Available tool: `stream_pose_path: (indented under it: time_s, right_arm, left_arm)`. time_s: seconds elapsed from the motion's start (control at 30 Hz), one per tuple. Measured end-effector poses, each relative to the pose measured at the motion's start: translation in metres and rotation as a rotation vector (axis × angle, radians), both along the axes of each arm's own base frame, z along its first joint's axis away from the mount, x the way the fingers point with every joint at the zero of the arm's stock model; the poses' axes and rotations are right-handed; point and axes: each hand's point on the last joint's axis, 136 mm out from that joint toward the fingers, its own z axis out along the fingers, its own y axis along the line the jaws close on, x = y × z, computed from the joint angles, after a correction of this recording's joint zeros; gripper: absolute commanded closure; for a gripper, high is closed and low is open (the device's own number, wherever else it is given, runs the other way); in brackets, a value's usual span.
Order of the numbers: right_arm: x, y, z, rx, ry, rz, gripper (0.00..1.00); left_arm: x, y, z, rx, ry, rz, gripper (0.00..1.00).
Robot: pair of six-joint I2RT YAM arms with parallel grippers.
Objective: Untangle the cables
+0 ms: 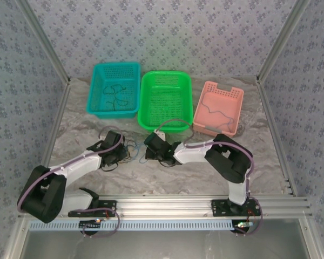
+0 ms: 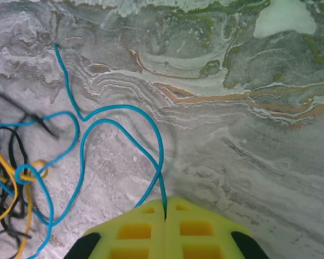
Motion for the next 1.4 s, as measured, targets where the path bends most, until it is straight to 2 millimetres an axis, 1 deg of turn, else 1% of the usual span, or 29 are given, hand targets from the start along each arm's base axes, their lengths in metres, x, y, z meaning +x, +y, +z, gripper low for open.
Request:
stream_pose_path:
  time_s: [0.07,0.1,0.2,0.27,0.4,0.47,0.5,0.57,0.63,0.67,0.77,0.87,0.9,0.97,1.03,1.07,1.1,1.13,1.2,1.23,1.33,1.37,1.4]
  right_arm:
    - [-0.003,-0.01,0.004,-0.006,-0.013,-0.011,1.0]
    - [-0.006,-0.019,0.008,-0.01,-0.022,-0.021,1.0]
    - [-0.011,-0.054,0.032,-0.011,-0.065,-0.066,1.0]
    - [-0.012,-0.08,0.06,0.005,-0.111,-0.109,1.0]
    - [-0.012,-0.139,0.137,0.068,-0.255,-0.215,1.0]
    - [-0.014,-0.173,0.177,0.108,-0.333,-0.278,1.0]
    - [-0.016,-0.19,0.191,0.122,-0.364,-0.308,1.0]
    - [-0.022,-0.226,0.215,0.127,-0.419,-0.37,1.0]
    - [-0.031,-0.256,0.233,0.116,-0.459,-0.414,1.0]
    - [-0.036,-0.268,0.243,0.109,-0.477,-0.431,1.0]
    - [-0.047,-0.29,0.271,0.101,-0.525,-0.451,1.0]
    - [-0.052,-0.297,0.291,0.087,-0.554,-0.44,1.0]
    - [-0.052,-0.297,0.296,0.08,-0.559,-0.426,1.0]
    - [-0.051,-0.291,0.302,0.069,-0.561,-0.388,1.0]
    - [-0.048,-0.283,0.303,0.058,-0.552,-0.351,1.0]
    - [-0.046,-0.279,0.301,0.052,-0.542,-0.333,1.0]
    - [-0.046,-0.275,0.298,0.049,-0.532,-0.317,1.0]
    - [-0.044,-0.27,0.295,0.044,-0.52,-0.296,1.0]
    - [-0.043,-0.259,0.291,0.052,-0.499,-0.252,1.0]
    - [-0.042,-0.253,0.29,0.061,-0.49,-0.227,1.0]
    - [-0.037,-0.23,0.287,0.089,-0.466,-0.143,1.0]
    - [-0.036,-0.223,0.285,0.1,-0.457,-0.115,1.0]
    - [-0.035,-0.217,0.284,0.108,-0.448,-0.095,1.0]
  left_arm:
    - [0.001,0.002,0.0,0.009,-0.009,0.009,1.0]
    - [0.002,0.004,0.0,0.016,-0.016,0.015,1.0]
    - [0.001,0.008,-0.002,0.028,-0.024,0.027,1.0]
    - [0.002,0.01,-0.001,0.037,-0.03,0.032,1.0]
    - [0.003,0.013,-0.001,0.052,-0.037,0.044,1.0]
    - [0.004,0.014,-0.001,0.055,-0.039,0.048,1.0]
    - [0.004,0.015,-0.001,0.056,-0.04,0.05,1.0]
    - [0.004,0.015,-0.001,0.056,-0.039,0.05,1.0]
    - [0.003,0.015,-0.001,0.057,-0.038,0.05,1.0]
    - [0.003,0.015,-0.001,0.057,-0.038,0.05,1.0]
    - [0.003,0.015,-0.003,0.06,-0.032,0.05,1.0]
    - [0.003,0.015,-0.003,0.059,-0.031,0.049,1.0]
    - [0.003,0.014,-0.003,0.057,-0.03,0.047,0.95]
    - [0.003,0.011,0.001,0.047,-0.025,0.042,0.72]
    - [0.004,0.007,0.012,0.032,-0.035,0.025,0.49]
    - [0.006,0.003,0.022,0.017,-0.056,0.018,0.44]
    - [0.008,0.0,0.035,0.001,-0.082,0.01,0.42]
    - [0.01,-0.005,0.052,-0.023,-0.119,0.0,0.4]
    - [0.015,-0.016,0.091,-0.076,-0.208,-0.027,0.39]
    - [0.017,-0.023,0.114,-0.109,-0.261,-0.047,0.38]
    - [0.015,-0.045,0.169,-0.217,-0.38,-0.125,0.33]
    - [0.013,-0.053,0.182,-0.254,-0.403,-0.156,0.3]
    - [0.011,-0.06,0.189,-0.28,-0.41,-0.181,0.29]
